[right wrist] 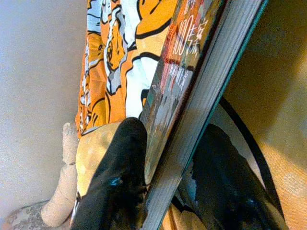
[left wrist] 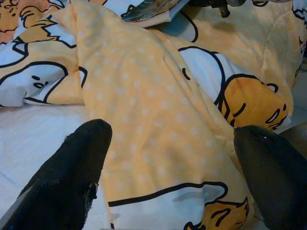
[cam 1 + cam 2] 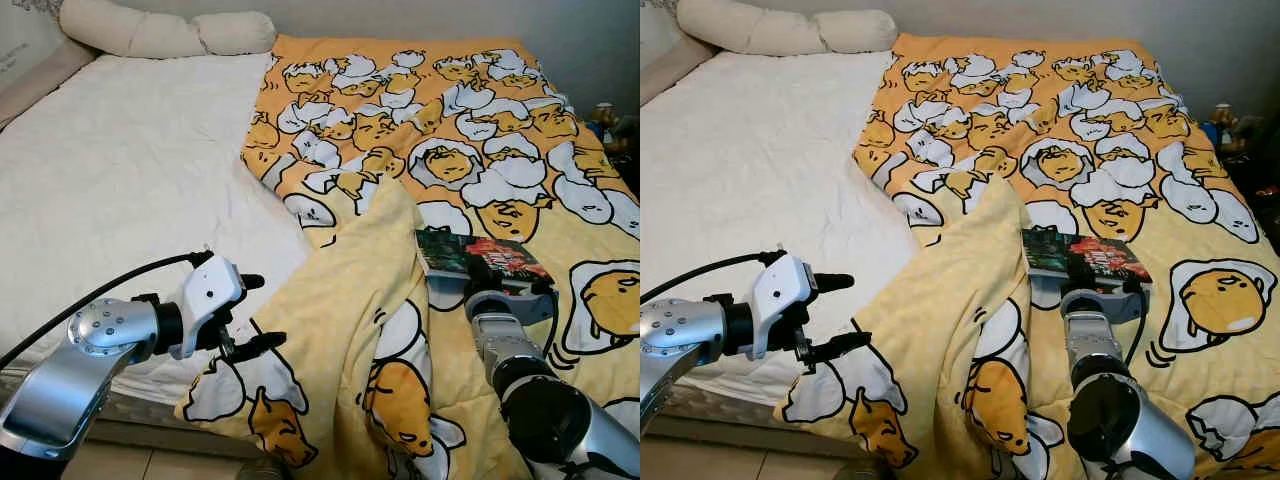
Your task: Clean up the room
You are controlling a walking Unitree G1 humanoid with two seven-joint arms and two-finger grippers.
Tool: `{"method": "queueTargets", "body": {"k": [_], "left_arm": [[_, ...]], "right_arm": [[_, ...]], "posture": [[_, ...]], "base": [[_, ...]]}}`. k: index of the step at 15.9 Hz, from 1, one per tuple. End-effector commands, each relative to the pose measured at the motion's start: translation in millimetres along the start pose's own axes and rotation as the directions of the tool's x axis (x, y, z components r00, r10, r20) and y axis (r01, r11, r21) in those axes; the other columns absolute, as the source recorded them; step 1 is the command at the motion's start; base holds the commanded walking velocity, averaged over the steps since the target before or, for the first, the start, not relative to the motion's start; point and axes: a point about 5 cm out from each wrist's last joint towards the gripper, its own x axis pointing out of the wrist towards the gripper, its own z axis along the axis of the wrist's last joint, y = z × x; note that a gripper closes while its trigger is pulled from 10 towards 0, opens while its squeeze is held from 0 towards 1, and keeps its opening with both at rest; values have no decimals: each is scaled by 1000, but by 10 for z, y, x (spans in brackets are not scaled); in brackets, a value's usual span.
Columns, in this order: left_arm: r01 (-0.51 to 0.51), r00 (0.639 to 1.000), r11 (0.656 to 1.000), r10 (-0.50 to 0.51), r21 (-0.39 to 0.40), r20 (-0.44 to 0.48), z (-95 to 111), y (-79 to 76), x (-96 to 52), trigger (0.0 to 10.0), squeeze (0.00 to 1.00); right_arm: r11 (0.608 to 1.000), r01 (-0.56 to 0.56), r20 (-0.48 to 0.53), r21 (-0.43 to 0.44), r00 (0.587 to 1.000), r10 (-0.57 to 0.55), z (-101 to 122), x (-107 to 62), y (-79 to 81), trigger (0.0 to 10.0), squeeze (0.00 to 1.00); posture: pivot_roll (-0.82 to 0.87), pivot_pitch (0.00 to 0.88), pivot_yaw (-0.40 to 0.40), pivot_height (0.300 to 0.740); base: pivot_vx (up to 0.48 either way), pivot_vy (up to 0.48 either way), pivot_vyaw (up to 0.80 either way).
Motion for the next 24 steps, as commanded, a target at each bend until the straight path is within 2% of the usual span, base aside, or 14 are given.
{"method": "queueTargets", "body": {"k": [1,8,11,12,13,14,16,17,20,22,23,24], "left_arm": [[-9,1000,1000,9,10,-11,8,34,-25,10000,604],[-33,999,999,33,0,14,12,15,59,10000,604],[-103,994,994,104,-19,31,-24,47,80,10000,604],[-148,988,989,149,-29,39,-40,75,87,10000,604],[-228,972,972,231,-52,52,-63,121,106,10000,604],[-246,967,968,249,-57,55,-66,130,109,10000,604],[-320,940,942,329,-101,87,-85,130,126,10000,608],[-333,934,936,344,-116,95,-93,109,134,10000,608],[-367,919,919,382,-142,94,-152,43,157,10000,608],[-397,904,903,416,-165,99,-169,27,175,10000,608],[-430,887,884,451,-181,98,-181,27,189,10000,604],[-497,848,843,522,-205,90,-203,57,183,10000,604]], "right_arm": [[1000,-13,12,9,1000,13,22,33,83,0,0],[999,-34,36,8,999,34,113,33,80,0,0],[991,-136,25,1,990,136,125,32,140,0,0],[978,-207,3,-15,978,207,132,23,169,0,0],[927,-375,-41,-2,926,374,144,-10,255,0,0],[908,-418,-49,10,907,418,147,-22,283,0,0],[791,-610,-37,49,790,612,319,-162,341,0,0],[741,-669,-23,55,742,671,398,-245,380,0,0],[650,-758,-64,56,647,760,447,-439,458,0,0],[635,-772,-98,30,630,771,431,-523,498,0,0],[654,-754,-123,-65,656,745,417,-561,530,0,0],[677,-700,-151,-226,712,685,387,-563,551,0,0]], "posture": [[157,0,69,740],[123,0,53,740],[97,0,35,740],[85,0,32,740],[66,0,31,740],[66,0,31,740],[38,0,32,740],[36,0,29,740],[2,0,37,740],[-14,0,44,740],[-16,0,43,740],[-19,0,38,740]], "base": [[0,0,0],[0,0,0],[0,0,0],[0,0,0],[0,0,0],[0,0,0],[0,0,0],[0,0,0],[0,0,0],[0,0,0],[0,0,0],[0,0,0]]}}
